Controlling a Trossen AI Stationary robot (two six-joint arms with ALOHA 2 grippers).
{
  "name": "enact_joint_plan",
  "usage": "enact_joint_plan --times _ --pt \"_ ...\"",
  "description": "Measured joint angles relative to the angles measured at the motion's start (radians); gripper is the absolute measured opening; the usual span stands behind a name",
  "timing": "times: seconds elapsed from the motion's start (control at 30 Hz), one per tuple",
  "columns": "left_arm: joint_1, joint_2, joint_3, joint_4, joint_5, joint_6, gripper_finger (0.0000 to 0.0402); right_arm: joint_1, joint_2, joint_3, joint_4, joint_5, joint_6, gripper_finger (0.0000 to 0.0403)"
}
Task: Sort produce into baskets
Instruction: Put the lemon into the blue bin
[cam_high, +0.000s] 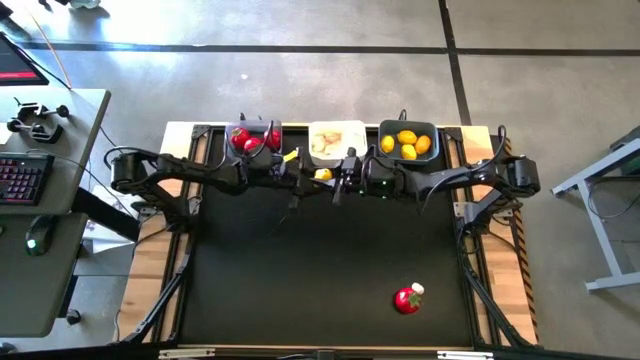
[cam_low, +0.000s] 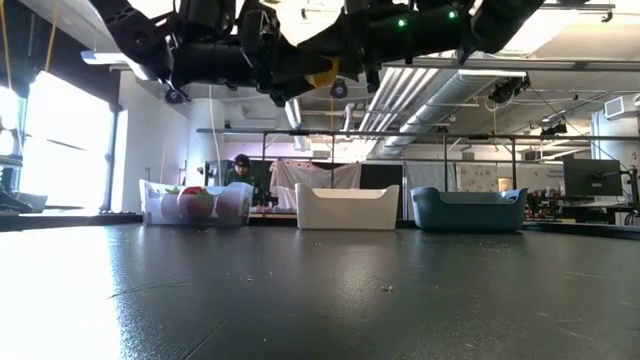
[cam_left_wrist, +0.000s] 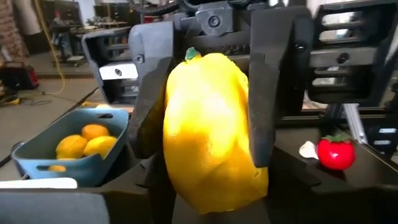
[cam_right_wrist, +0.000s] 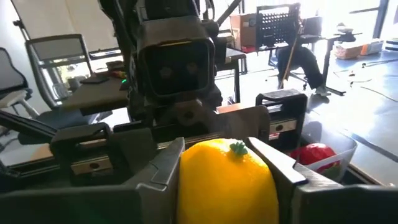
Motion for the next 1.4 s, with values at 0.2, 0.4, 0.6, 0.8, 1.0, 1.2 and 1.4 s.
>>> enact_joint_plan --times 0.2,0.4,0.6,0.8,1.0,1.2,1.4 --pt "-0.001 0.002 0.000 -0.090 -0.109 -0.025 0.0211 0.002 -0.003 0.031 0.007 0.016 -0.053 0.0142" --pt "-0.005 0.002 0.000 -0.171 -0.154 -0.026 0.0222 -0.004 -0.026 0.076 -0.117 0.085 -0.141 0.0141" --pt "-0.018 0.002 0.000 -0.177 -0.157 -0.024 0.0222 -0.060 -0.117 0.113 -0.425 0.288 -0.174 0.0138" --pt "-0.038 0.002 -0.001 -0.177 -0.157 -0.017 0.0223 -0.180 -0.205 0.112 -0.770 0.415 -0.129 0.0139" --pt "-0.051 0.002 -0.001 -0.176 -0.156 0.008 0.0223 -0.346 -0.211 0.110 -1.011 0.417 -0.048 0.0139" --pt "-0.055 0.002 -0.001 -0.176 -0.156 -0.021 0.0223 -0.474 -0.166 0.109 -1.081 0.416 -0.021 0.0139" --pt "-0.072 0.002 -0.001 -0.176 -0.155 -0.024 0.0223 -0.552 -0.107 0.109 -1.122 0.412 0.037 0.0139"
